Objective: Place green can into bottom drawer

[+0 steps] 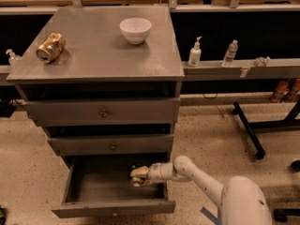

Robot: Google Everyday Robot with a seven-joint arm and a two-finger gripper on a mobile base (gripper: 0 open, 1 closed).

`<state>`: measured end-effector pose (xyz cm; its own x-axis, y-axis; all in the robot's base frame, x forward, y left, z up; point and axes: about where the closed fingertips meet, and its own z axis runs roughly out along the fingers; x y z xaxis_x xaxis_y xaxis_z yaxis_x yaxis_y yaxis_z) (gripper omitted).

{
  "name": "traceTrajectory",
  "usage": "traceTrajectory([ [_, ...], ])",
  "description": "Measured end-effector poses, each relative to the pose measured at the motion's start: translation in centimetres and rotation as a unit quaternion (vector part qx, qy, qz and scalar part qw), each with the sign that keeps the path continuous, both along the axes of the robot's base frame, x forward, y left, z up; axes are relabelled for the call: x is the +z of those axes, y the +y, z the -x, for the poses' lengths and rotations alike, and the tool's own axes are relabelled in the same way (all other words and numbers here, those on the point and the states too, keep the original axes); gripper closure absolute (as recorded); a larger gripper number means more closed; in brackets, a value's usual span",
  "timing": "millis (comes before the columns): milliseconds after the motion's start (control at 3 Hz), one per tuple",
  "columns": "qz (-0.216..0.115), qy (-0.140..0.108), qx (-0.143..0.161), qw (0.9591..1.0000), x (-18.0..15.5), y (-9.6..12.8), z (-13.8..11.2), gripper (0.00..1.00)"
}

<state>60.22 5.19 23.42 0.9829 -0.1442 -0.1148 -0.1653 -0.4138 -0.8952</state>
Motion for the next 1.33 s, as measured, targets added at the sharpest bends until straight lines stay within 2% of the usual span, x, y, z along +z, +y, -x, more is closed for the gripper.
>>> traceTrajectory([
  [667,-0.001,0.002,0.003,1.0000,-0.13,0.45,0.23,0.03],
  [1333,-0.002,0.002,0.004,1.0000,-0.16,0.58,0.30,0.00],
])
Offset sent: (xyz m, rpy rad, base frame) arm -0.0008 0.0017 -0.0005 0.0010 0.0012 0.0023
